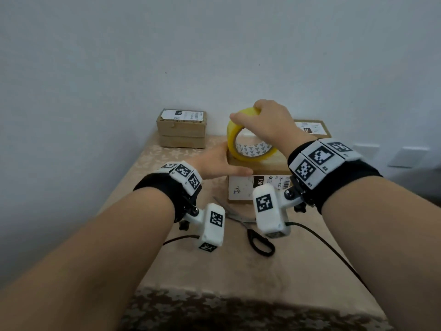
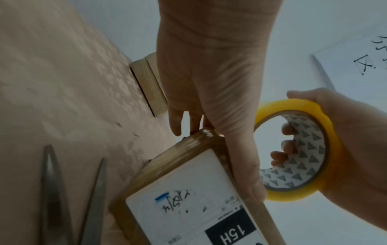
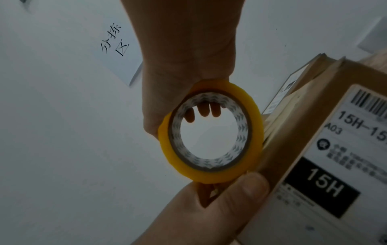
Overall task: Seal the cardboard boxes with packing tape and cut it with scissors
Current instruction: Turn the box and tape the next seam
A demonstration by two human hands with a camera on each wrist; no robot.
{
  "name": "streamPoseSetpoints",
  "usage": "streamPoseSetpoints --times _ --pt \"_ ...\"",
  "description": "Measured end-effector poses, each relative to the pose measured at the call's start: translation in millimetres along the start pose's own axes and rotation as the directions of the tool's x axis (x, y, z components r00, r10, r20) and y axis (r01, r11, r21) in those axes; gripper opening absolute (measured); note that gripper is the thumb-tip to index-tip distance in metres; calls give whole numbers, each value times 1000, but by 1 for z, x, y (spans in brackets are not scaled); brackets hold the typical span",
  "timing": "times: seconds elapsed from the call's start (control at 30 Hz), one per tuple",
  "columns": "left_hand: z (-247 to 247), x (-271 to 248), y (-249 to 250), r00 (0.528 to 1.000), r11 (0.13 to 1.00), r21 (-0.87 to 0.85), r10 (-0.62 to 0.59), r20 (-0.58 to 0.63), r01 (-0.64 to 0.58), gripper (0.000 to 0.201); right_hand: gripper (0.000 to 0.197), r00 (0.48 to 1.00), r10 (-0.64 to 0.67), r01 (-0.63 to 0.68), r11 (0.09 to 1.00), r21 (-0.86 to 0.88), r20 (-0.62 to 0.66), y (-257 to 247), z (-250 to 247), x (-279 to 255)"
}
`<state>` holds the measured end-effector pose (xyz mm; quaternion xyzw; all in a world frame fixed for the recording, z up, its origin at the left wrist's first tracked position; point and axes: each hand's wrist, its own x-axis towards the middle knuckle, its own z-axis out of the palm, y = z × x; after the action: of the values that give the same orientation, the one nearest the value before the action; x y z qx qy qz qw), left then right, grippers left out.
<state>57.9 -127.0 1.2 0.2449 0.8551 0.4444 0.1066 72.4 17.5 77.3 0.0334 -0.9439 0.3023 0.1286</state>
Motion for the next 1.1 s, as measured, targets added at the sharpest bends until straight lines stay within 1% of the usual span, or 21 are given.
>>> streamPoseSetpoints --times 0.07,0.13,0.2,0.27,0.3,0.37,0.43,0.47,0.5,0.53,0.6,0.63,0.67,0.73,0.77,0.8,0.83,0.9,0.97,1.03,1.1 --pt "-1 1 -1 1000 999 36 -24 1 24 63 44 1000 7 -7 1000 -1 5 0 0 1" --pt "-1 1 -4 999 998 58 -34 -10 35 69 40 1000 5 -5 999 -44 8 0 -4 3" --pt "-2 -1 -5 999 993 107 -44 -28 47 81 43 1000 0 2 984 -180 11 3 -17 3" --pt "-1 0 -8 998 987 146 -64 -28 68 96 46 1000 23 -18 943 -333 11 15 -32 3" --pt "-1 0 -8 997 983 171 -71 -18 73 99 47 999 41 -32 923 -384 16 22 -37 2" --pt "-4 0 -5 996 966 247 -86 6 82 96 44 999 38 -26 896 -444 19 28 -40 -1" --pt "-7 -1 -1 992 945 315 -113 64 87 96 42 1000 -20 28 870 -492 21 26 -35 -3" --pt "-9 -3 2 987 925 370 -132 93 88 96 43 999 -51 51 862 -505 13 24 -32 -4" --pt "-9 -4 4 984 888 453 -143 109 79 96 45 998 -65 58 860 -507 5 22 -31 -4" --pt "-8 -5 7 985 827 560 -135 112 50 94 46 998 -66 57 861 -506 -1 22 -30 -5" --pt "-5 -6 15 988 655 755 -105 110 -14 90 47 998 -64 55 855 -516 0 23 -30 -4" --pt "-2 -5 17 988 582 812 -107 111 -28 90 47 998 -69 60 849 -524 2 23 -29 -4" --pt "1 -3 21 986 530 847 -127 113 -28 91 47 997 -77 69 846 -529 7 23 -28 -3" --pt "10 4 25 976 479 878 -182 117 -16 97 47 995 -97 91 840 -535 17 20 -25 -3" --pt "15 7 27 972 481 877 -205 115 -2 100 47 994 -103 99 843 -529 22 19 -24 -1" --pt "18 9 29 968 503 864 -226 111 18 101 46 994 -103 101 856 -507 22 18 -23 0" --pt "21 9 29 965 534 844 -238 110 36 100 46 995 -95 92 883 -461 17 18 -24 1" --pt "20 8 27 968 581 813 -222 114 38 97 43 998 -56 50 944 -326 -9 23 -28 4" --pt "17 5 24 972 595 803 -197 128 15 96 41 999 11 -19 979 -203 -42 36 -32 3" --pt "16 4 24 969 603 797 -204 137 15 95 42 996 62 -68 992 -105 -57 45 -32 -1" --pt "17 5 25 967 613 789 -219 134 30 95 41 996 65 -70 994 -86 -62 43 -31 0"
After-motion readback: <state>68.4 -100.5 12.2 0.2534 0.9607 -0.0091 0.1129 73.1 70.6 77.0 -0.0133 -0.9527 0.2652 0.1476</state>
